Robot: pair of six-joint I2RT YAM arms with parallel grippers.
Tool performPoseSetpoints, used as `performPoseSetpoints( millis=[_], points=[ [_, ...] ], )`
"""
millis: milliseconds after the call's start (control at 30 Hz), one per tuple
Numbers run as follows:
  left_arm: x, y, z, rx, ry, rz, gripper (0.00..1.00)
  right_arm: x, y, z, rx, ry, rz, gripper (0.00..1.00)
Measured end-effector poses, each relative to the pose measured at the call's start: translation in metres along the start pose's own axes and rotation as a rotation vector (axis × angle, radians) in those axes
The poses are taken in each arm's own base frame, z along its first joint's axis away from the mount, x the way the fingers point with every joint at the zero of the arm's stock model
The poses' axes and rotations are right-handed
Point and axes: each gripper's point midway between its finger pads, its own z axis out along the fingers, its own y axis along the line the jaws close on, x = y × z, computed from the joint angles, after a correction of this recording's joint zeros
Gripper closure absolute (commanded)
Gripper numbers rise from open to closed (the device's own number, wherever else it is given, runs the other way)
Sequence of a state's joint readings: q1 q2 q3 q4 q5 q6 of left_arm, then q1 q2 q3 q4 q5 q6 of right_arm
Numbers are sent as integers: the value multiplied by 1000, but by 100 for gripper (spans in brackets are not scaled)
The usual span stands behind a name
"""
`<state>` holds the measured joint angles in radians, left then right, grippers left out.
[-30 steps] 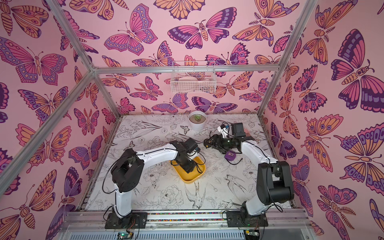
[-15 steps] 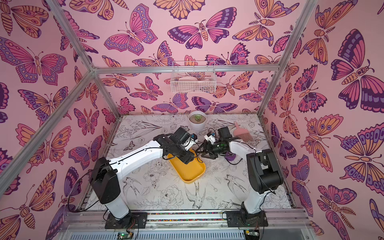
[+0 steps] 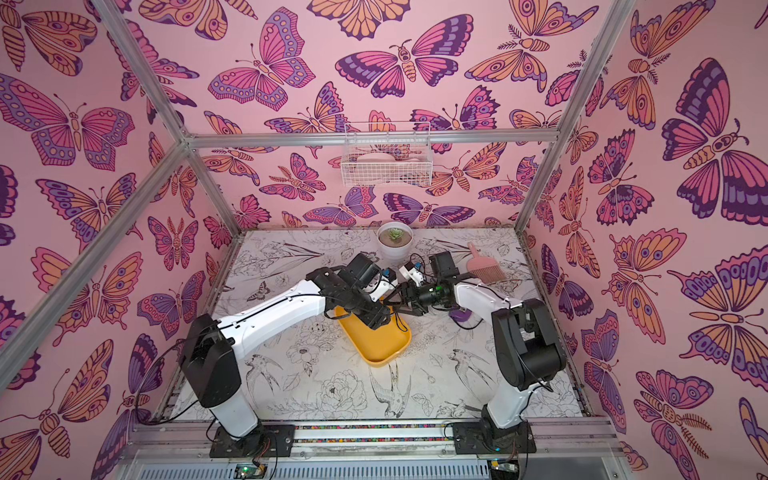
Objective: Take the tape measure out of the storage box
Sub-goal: Place the tape measure at the center of the board.
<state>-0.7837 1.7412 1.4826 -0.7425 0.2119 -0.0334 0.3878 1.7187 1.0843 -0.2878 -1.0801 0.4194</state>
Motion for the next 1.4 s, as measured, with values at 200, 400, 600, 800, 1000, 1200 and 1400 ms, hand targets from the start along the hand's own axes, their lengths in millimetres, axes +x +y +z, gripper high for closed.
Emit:
performPoseSetpoints(
  millis=[200, 400, 600, 800, 1000, 1200, 1400],
  points=[
    [-2, 2, -3, 67, -9, -32, 62, 1, 18, -2, -48, -1, -39, 32],
    [-4, -1, -6, 100, -15, -28, 62, 9, 27, 1, -83, 29, -40, 35],
    [-7, -7, -10, 140, -20, -6, 62, 19, 32, 6, -103, 66, -46, 43],
    [-7, -11, -11, 168, -22, 1, 61, 23, 32, 7, -108, 83, -41, 68],
    [-6, -9, -10, 161, -17, 9, 41, 24, 29, 7, -85, 89, 25, 86],
    [-8, -8, -11, 162, -25, -8, 12, 21, 30, 8, -87, 78, -1, 89],
    [-12, 11, -18, 64, -50, -44, 2, -4, 16, -14, -60, -24, -1, 88]
  ],
)
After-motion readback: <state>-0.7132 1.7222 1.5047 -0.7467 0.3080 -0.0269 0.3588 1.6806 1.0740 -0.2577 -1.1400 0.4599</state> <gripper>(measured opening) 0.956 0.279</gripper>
